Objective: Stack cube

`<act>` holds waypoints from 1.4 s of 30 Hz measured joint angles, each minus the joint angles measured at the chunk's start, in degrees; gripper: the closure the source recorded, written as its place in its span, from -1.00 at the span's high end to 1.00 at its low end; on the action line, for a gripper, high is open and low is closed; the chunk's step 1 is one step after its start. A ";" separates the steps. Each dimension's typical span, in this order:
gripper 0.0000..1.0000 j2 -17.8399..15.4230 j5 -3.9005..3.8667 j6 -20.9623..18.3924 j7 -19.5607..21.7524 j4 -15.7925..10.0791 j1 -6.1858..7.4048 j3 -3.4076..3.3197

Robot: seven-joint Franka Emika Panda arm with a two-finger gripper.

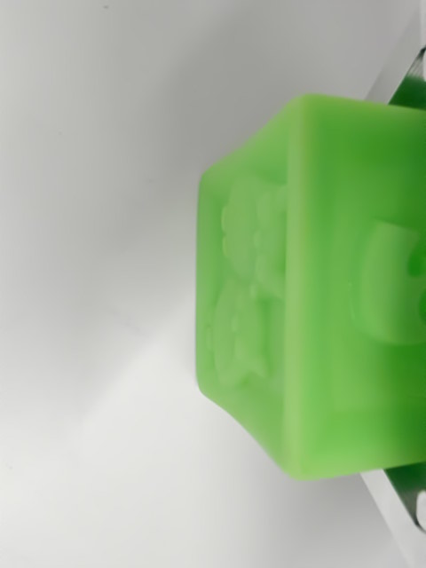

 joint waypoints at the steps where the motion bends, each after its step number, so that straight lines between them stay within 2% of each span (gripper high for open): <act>1: -1.00 -0.09 0.00 -0.04 0.00 -0.02 0.00 0.00; 20: -1.00 -3.46 0.04 -2.25 -0.04 -1.01 -0.11 0.18; 42: -1.00 -10.31 0.56 -7.66 -0.31 -2.33 -0.58 0.84</act>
